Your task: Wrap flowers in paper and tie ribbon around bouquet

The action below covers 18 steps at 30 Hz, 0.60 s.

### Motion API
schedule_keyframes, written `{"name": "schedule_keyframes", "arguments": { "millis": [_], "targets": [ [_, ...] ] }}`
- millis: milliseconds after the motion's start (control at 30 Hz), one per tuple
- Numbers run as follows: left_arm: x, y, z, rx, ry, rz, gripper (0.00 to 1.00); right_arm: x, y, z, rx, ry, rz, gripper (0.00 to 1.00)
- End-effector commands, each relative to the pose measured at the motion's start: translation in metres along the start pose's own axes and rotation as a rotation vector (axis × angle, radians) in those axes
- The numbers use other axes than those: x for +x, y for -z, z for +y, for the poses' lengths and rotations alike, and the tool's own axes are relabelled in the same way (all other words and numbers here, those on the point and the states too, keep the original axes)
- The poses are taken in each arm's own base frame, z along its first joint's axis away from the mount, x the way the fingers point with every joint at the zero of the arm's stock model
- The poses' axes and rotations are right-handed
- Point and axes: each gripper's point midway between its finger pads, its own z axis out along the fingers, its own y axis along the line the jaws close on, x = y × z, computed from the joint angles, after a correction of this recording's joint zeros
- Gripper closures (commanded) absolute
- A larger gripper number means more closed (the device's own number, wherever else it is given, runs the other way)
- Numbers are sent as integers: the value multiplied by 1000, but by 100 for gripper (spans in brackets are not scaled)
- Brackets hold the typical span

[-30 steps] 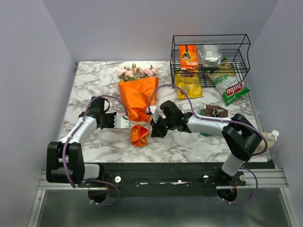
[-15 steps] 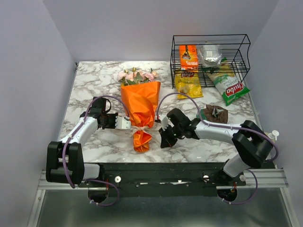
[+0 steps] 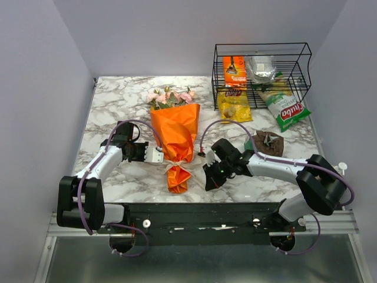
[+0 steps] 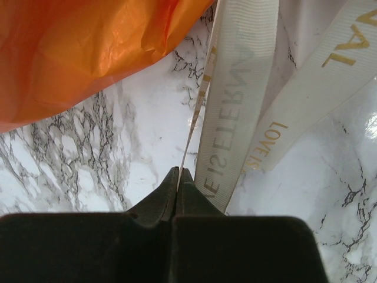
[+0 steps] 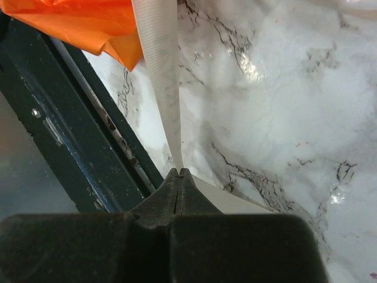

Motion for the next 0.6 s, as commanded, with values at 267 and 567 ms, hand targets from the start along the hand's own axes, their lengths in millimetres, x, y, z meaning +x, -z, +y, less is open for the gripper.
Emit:
{"name": "schedule_keyframes", "arguments": {
  "millis": [267, 567],
  "targets": [
    [-9, 0, -8, 27, -18, -27, 99, 31, 3, -2, 29, -102, 110, 100],
    [-30, 13, -31, 149, -22, -97, 29, -8, 17, -2, 83, -11, -8, 49]
  ]
}}
